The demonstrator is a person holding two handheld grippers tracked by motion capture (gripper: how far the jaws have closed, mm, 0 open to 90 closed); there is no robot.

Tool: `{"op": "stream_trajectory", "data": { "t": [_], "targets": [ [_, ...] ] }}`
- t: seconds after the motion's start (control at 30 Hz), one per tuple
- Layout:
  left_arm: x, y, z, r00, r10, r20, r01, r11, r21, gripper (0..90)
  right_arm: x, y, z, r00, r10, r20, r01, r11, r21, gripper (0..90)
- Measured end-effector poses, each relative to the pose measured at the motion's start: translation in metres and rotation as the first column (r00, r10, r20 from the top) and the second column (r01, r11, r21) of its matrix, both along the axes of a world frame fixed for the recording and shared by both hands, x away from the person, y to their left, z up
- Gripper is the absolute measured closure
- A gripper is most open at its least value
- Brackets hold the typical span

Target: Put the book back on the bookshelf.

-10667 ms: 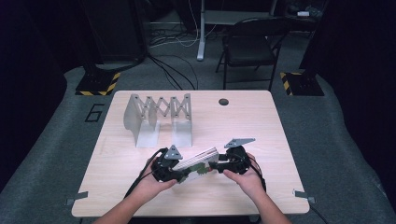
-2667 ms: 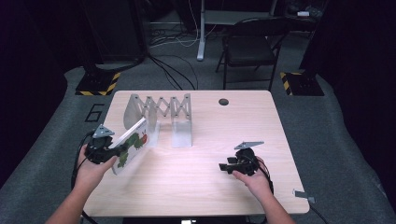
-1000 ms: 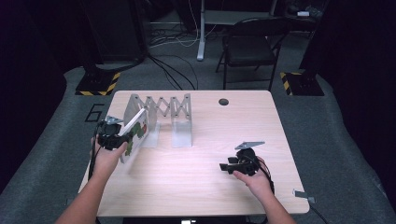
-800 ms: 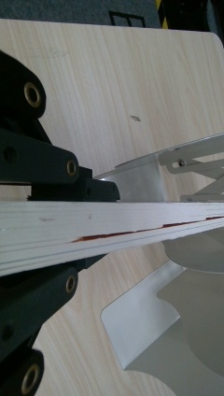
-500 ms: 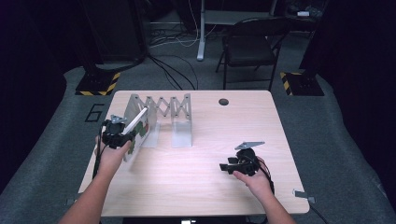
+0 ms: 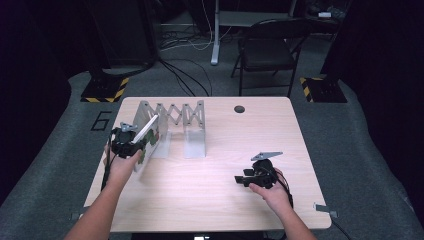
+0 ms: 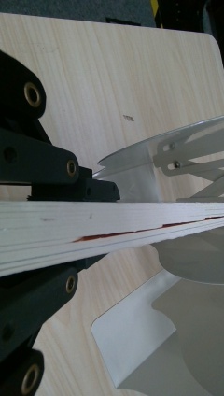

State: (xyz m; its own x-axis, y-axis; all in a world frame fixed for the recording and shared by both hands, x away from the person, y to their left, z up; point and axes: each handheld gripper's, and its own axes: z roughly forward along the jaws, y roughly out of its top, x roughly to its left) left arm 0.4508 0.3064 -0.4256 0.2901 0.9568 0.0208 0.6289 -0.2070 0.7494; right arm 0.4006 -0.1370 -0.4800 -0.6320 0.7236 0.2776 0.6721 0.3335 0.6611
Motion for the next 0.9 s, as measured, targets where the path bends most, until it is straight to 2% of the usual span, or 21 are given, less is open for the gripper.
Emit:
{"op": "stream_trajectory", "data": {
  "t": [0.1,0.37,0.6,0.63,0.67,0.7,0.9],
  "targets": [
    [0.001,0.0,-0.001,1.0,-0.004,-0.001,0.004,1.0,0.005,76.0,0.0,0.0,0.0,1.0,-0.001,0.0,0.001,1.0,0.0,46.5],
    [0.004,0.001,-0.007,0.9999,0.014,0.0,-0.014,0.9998,-0.012,75.9,0.0,0.0,0.0,1.0,-0.003,0.0,0.003,1.0,0.004,46.5],
    [0.006,-0.003,-0.009,0.9999,0.017,0.0,-0.017,0.9998,0.006,75.9,0.0,-0.001,0.0,1.0,0.0,0.003,0.0,1.0,-0.003,46.5],
    [0.007,-0.004,-0.009,0.9996,0.027,0.009,-0.027,0.9996,-0.004,75.9,0.0,-0.001,0.0,1.0,0.0,0.003,0.0,1.0,-0.004,46.5],
    [0.007,-0.004,-0.009,0.9998,0.021,0.003,-0.021,0.9998,0.007,75.9,0.0,0.0,0.0,1.0,-0.001,0.001,0.001,1.0,0.0,46.5],
    [0.008,-0.006,-0.01,0.9992,0.037,0.015,-0.036,0.9993,-0.006,75.9,0.0,-0.001,0.0,1.0,0.002,0.004,-0.002,1.0,-0.002,46.5],
    [0.01,-0.007,-0.011,0.9993,0.038,0.007,-0.038,0.9993,0.0,75.8,0.0,-0.001,0.0,1.0,-0.001,0.001,0.001,1.0,0.002,46.5]
  ]
}}
